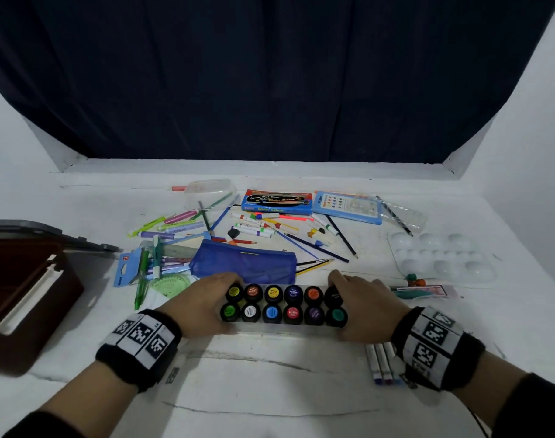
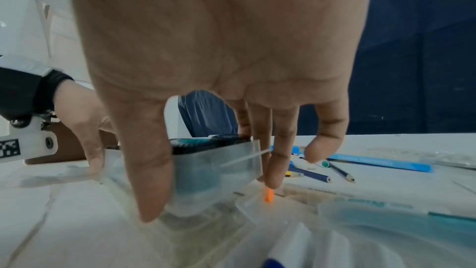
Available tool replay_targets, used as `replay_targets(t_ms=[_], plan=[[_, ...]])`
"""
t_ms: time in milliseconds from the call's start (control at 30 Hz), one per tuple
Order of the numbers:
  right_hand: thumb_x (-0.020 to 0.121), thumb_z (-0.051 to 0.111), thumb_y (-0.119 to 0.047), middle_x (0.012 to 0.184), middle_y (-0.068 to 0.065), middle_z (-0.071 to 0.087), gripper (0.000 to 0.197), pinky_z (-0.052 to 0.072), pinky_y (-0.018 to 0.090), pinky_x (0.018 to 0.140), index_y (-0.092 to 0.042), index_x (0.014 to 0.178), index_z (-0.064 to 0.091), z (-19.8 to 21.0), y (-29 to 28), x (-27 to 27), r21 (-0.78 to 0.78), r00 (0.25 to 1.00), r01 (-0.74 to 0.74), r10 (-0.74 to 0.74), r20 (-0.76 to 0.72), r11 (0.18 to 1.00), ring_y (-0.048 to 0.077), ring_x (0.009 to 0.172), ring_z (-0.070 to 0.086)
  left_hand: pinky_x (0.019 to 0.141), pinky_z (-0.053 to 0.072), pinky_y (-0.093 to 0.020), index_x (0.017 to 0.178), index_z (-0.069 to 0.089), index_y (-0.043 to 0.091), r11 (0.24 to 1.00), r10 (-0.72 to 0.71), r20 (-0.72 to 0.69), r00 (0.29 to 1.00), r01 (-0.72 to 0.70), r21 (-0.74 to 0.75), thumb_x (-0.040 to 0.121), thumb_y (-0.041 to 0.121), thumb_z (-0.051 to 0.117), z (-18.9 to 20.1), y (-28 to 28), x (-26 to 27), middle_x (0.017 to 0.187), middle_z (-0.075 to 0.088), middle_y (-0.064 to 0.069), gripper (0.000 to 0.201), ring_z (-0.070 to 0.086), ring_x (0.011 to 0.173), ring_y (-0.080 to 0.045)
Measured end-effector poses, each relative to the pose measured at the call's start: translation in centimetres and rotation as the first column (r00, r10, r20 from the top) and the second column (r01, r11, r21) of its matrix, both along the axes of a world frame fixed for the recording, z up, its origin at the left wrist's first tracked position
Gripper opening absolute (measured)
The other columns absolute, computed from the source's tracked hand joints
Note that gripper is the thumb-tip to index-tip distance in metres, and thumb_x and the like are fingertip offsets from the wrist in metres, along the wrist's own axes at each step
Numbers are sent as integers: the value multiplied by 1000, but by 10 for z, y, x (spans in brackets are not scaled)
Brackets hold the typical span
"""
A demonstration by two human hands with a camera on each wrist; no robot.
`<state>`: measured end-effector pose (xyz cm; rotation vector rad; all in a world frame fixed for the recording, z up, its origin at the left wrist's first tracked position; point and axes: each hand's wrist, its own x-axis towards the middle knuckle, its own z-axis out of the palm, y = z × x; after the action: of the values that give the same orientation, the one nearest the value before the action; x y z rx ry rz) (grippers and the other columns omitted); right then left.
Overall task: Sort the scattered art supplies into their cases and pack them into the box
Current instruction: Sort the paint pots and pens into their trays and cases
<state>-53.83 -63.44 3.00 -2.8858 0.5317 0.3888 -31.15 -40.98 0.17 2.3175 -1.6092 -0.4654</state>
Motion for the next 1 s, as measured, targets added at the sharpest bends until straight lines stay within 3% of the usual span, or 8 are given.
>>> replay_targets(t_ms=[100, 267, 367, 467, 667, 800, 900, 1000], plan=[[68, 67, -48, 111, -8, 55, 69, 40, 44, 90, -26, 121, 30, 8, 1, -1, -11, 998, 29, -28, 56, 1000, 18, 102, 50, 85, 48, -27, 117, 52, 30, 996, 29, 10, 1000, -28, -79, 64, 33, 87, 16, 5, -4, 112, 59, 15, 64, 55, 100, -4], [64, 72, -55, 114, -12, 44, 70, 39, 41, 89, -30, 118, 35, 29, 10, -19, 7, 981, 3, -4, 194, 1000, 16, 108, 42, 90, 44, -21, 125, 57, 32, 978, 43, 71, 997, -27, -208, 56, 40, 90, 49, 30, -14, 119, 59, 19, 76, 54, 107, 0], [57, 69, -68, 102, -15, 42, 69, 36, 38, 81, -34, 108, 38, 30, 25, -36, -36, 984, -71, 76, 159, 997, 14, 100, 39, 88, 44, -20, 123, 58, 33, 992, 5, 80, 997, 5, -129, 53, 54, 88, 51, 51, -28, 117, 59, 21, 79, 55, 105, 0], [57, 62, -75, 108, -14, 42, 74, 35, 39, 85, -33, 114, 40, 13, 42, -49, -69, 987, -133, 138, 86, 989, 14, 104, 38, 91, 44, -22, 126, 53, 37, 999, -31, 78, 996, 34, -29, 55, 68, 82, 36, 70, -39, 117, 55, 23, 83, 54, 106, 1], [65, 57, -74, 128, 0, 40, 84, 34, 44, 93, -24, 131, 43, -14, 61, -54, -153, 989, -141, 144, 11, 978, 24, 117, 38, 95, 44, -23, 130, 47, 37, 996, -22, 71, 997, 15, 93, 59, 62, 84, 14, 73, -47, 122, 49, 23, 84, 50, 111, 0], [65, 52, -86, 137, -3, 34, 92, 33, 46, 100, -28, 135, 39, -6, 52, -48, -80, 995, -101, 101, -2, 992, 21, 127, 34, 94, 43, -20, 132, 40, 36, 983, 129, -49, 990, -121, 139, 65, 64, 80, 18, 65, -42, 123, 48, 18, 83, 48, 114, 0], [84, 35, -79, 139, -6, 43, 73, 34, 47, 104, -27, 134, 42, -2, 36, -36, -3, 993, 51, -51, 106, 999, 18, 130, 38, 87, 43, -19, 139, 40, 31, 951, 276, -154, 949, -247, 184, 66, 83, 55, 21, 53, -37, 127, 53, 9, 91, 52, 116, -6], [96, 30, -62, 136, -2, 50, 56, 34, 52, 104, -22, 132, 44, -8, 23, -22, -59, 993, 107, -104, 56, 993, 20, 129, 41, 98, 45, -27, 144, 43, 21, 924, 360, -231, 904, -312, 220, 89, 60, 53, 16, 38, -35, 134, 56, -2, 67, 55, 116, -14]])
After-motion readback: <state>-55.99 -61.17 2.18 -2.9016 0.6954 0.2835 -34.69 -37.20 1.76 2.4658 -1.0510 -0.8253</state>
